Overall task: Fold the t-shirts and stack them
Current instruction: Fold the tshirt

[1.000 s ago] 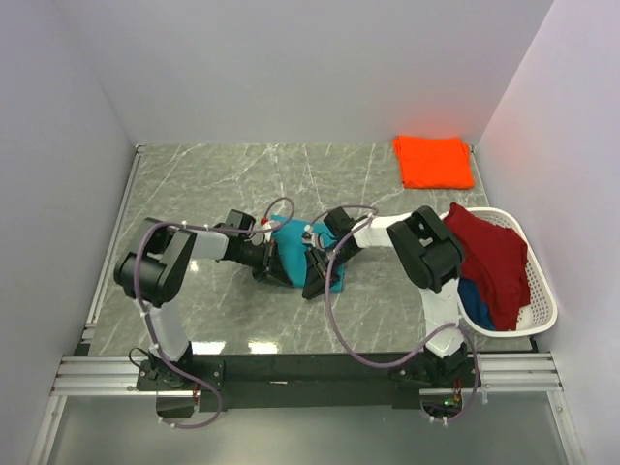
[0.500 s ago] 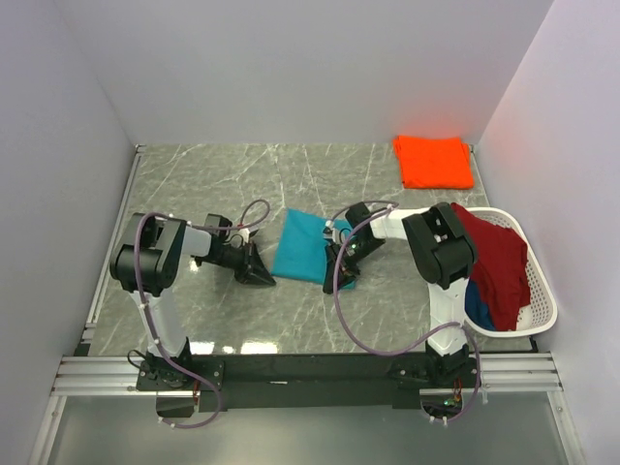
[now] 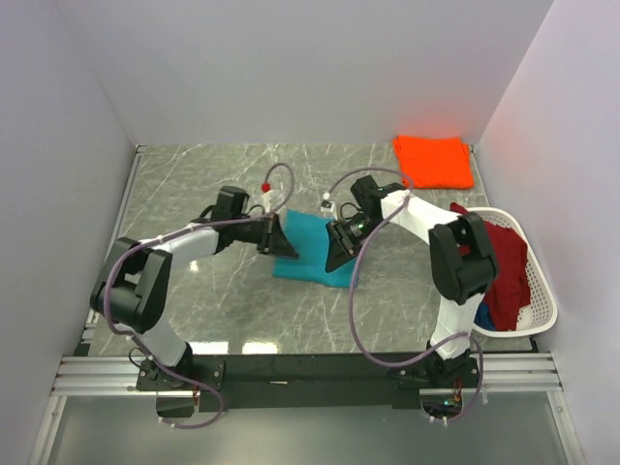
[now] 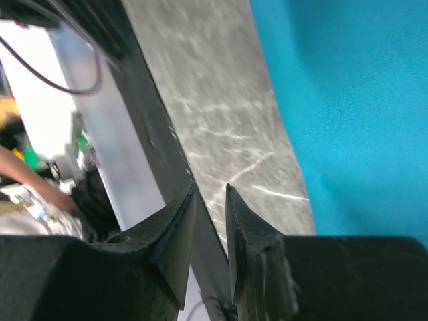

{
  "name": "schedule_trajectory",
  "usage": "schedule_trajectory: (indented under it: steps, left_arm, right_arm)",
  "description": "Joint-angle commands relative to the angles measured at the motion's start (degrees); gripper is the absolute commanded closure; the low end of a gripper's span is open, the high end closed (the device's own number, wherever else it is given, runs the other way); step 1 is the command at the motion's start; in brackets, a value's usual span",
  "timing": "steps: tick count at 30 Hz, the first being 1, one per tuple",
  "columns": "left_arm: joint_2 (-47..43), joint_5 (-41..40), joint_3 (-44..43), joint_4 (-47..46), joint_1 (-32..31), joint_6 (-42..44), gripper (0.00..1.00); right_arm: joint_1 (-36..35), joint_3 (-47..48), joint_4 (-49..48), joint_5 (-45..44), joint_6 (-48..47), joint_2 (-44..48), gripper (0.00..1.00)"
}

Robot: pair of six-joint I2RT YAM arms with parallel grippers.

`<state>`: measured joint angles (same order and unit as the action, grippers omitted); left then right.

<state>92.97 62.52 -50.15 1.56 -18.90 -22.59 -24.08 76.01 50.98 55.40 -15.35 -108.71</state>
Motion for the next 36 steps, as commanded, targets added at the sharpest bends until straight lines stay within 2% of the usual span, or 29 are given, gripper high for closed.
schedule_trajectory:
  steps: [1, 3, 5, 10, 14, 20, 22, 25, 27, 30, 36]
  left_arm:
    - [5.01, -5.12, -3.54, -12.53, -3.86, -11.03, 0.89]
    - [10.37, -5.74, -5.30, -19.62, -5.27, -16.06, 0.89]
    - [15.02, -7.58, -6.27, -22.12, -5.89, -20.99, 0.89]
    - [22.69, -10.92, -8.12, -21.34, -5.10, -22.58, 0.90]
    - [27.00, -10.93, -4.79, -23.71, -1.95, -26.89, 0.91]
    - [20.61, -8.91, 2.86, -19.94, 1.66, -23.65, 0.91]
    - [17.70, -7.95, 3.74, -19.06, 2.02, -21.46, 0.90]
    - [12.42, -7.24, 0.85, -17.64, 2.02, -18.46, 0.88]
    - [10.92, -8.03, -2.99, -18.52, 1.93, -18.37, 0.87]
    - [13.98, -9.17, -8.62, -21.40, 1.84, -21.34, 0.87]
    - [24.17, -12.77, -16.02, -27.66, 1.84, -28.11, 0.87]
  right_arm:
    - [3.24, -2.35, -7.89, 4.37, 6.63, 3.41, 0.68]
    - [5.43, -3.41, -12.72, 5.50, 11.55, 2.28, 0.68]
    - [6.58, -3.50, -13.63, 5.60, 12.80, -0.62, 0.68]
    - [9.04, -4.11, -10.12, 2.98, 11.05, -7.91, 0.68]
    - [11.15, -3.24, -11.34, -2.12, 12.98, -11.61, 0.69]
    - [12.39, 1.24, -6.79, -10.21, 12.99, -12.85, 0.69]
    - [12.39, 3.34, -5.37, -9.87, 10.79, -11.10, 0.69]
    - [12.47, 6.16, -4.40, -4.61, 9.11, -7.94, 0.69]
    - [12.47, 6.61, -8.60, -1.01, 12.35, -6.35, 0.68]
    - [12.47, 6.87, -18.00, 0.59, 20.61, -5.29, 0.67]
    - [12.91, 10.04, -29.52, 0.59, 31.95, -12.65, 0.68]
